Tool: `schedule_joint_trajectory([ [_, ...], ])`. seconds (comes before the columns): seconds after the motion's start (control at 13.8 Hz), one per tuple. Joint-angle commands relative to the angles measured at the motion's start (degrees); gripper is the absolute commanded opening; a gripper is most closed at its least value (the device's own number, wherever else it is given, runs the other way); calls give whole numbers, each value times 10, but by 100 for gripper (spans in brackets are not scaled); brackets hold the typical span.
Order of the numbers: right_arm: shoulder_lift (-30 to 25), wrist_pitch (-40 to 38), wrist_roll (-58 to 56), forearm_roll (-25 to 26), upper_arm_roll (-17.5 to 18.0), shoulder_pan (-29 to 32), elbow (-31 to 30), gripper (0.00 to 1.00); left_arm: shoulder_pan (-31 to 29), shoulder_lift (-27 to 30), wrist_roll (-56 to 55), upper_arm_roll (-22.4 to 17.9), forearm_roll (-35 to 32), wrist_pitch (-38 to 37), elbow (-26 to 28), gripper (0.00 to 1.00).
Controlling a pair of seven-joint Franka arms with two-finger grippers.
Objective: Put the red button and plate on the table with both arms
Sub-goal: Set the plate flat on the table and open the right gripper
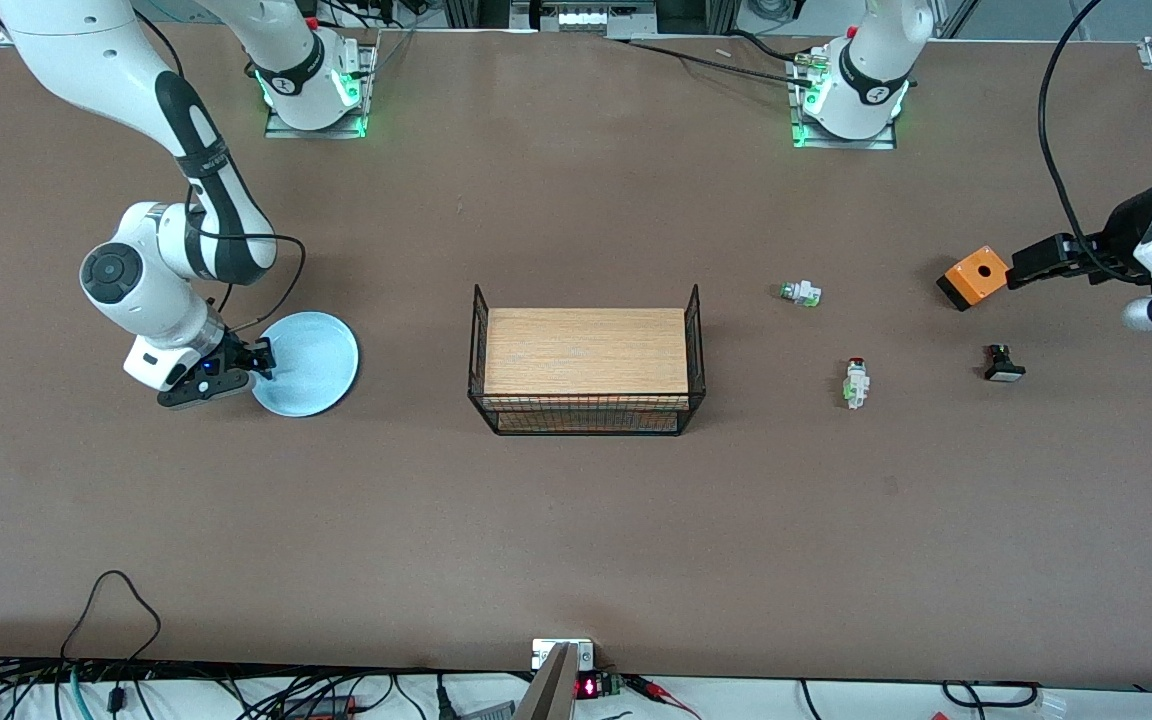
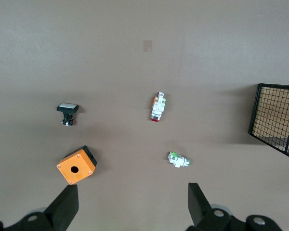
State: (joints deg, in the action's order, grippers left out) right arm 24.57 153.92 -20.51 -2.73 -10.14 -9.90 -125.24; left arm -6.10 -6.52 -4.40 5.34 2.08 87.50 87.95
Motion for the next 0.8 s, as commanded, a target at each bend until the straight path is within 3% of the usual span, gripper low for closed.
schedule_joint_trajectory([
  [0.0, -2, 5, -15, -11, 14, 1, 5, 100, 0, -8, 10, -1, 4, -12, -18, 100],
  [0.51, -26, -6, -16, -10, 28, -6, 7, 100, 1, -8, 10, -1, 4, -11, -18, 100],
  [0.73, -39, -120, -16, -9, 39, -6, 89, 100, 1, -9, 10, -1, 4, -11, -18, 100],
])
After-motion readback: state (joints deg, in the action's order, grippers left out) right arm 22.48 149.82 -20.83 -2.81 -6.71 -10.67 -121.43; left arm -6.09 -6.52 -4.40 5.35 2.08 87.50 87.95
